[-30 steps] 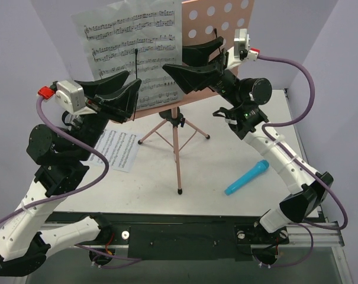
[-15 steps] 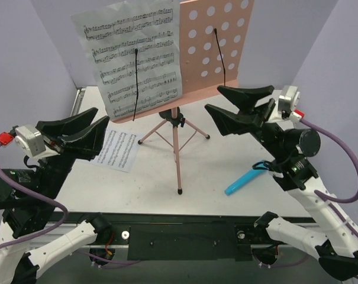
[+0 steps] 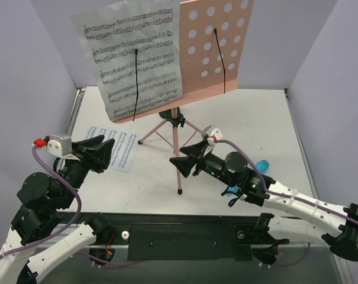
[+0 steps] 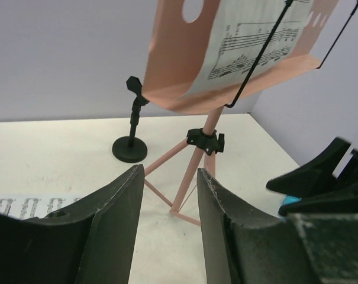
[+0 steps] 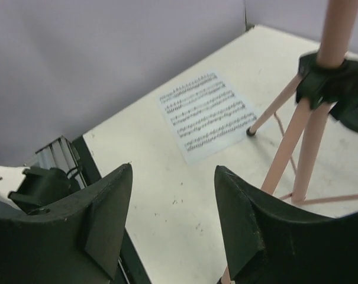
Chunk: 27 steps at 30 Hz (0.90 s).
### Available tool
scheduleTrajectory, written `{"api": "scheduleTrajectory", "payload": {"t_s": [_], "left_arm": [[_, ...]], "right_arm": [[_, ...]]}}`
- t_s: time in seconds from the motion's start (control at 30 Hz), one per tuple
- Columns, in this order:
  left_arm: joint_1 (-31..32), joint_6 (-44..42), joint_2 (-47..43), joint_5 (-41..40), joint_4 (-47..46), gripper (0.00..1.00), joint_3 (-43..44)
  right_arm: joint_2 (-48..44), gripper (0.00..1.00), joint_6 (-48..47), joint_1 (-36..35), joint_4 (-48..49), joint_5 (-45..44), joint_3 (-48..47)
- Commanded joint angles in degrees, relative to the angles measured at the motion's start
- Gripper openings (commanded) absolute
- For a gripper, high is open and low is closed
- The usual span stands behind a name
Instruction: Set up the instrument practice props
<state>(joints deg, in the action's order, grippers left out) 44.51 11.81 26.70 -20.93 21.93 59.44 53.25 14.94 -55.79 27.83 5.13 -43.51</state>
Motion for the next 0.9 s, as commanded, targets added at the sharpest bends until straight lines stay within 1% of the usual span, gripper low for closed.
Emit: {"api": "scheduleTrajectory", "payload": {"t_s": [0.0,0.1,0.13,0.23,0.37,0.47,0.53,0.7,0.77,0.8,0.83,0.87], "left_arm": [[-0.13,3.13,-1.91,-5.08,3.63,0.51,-0.11],[-0.13,5.40,-2.00,-8.24,7.32,0.50,-0.81],[-0.21,5.93,-1.83,-9.03,8.12,0.47,-1.08],[-0.13,9.00,-1.47,-13.16,11.80,0.46,-2.57],[-0.21,12.43,-0.60,-17.47,16.11,0.47,-3.98],[-0.30,14.11,1.42,-18.62,17.62,0.47,-4.68],[-0.30,14.64,3.09,-18.45,17.71,0.47,-5.30],[-2.14,14.91,9.06,-15.38,18.05,0.47,-5.39],[-4.78,14.38,10.65,-12.40,18.14,0.48,-5.30],[-7.92,13.77,11.00,-9.08,17.88,0.47,-5.56],[-9.52,13.24,11.79,-7.22,17.71,0.47,-5.74],[-14.23,12.10,12.23,-2.32,17.44,0.47,-5.91]], "right_arm": [[4.91,0.53,3.07,-7.03,9.50,-11.79,3.68],[9.84,0.53,5.10,-11.52,12.41,-15.22,4.83],[12.72,0.53,6.14,-13.54,13.38,-17.06,4.57],[18.10,0.53,7.12,-17.93,14.61,-19.70,3.26],[22.94,0.53,10.62,-19.70,16.63,-20.07,3.25],[25.40,0.53,13.53,-19.80,16.99,-20.50,3.34],[27.59,0.53,14.68,-19.80,15.59,-20.77,1.95],[34.18,0.53,17.05,-19.62,6.20,-22.53,-4.47],[36.64,0.53,17.75,-19.09,3.82,-22.44,-7.81],[37.35,0.53,18.19,-18.66,3.28,-21.74,-8.78],[39.10,0.53,18.46,-18.39,2.58,-21.39,-10.18],[39.81,0.53,19.33,-17.95,2.14,-21.12,-11.15]]}}
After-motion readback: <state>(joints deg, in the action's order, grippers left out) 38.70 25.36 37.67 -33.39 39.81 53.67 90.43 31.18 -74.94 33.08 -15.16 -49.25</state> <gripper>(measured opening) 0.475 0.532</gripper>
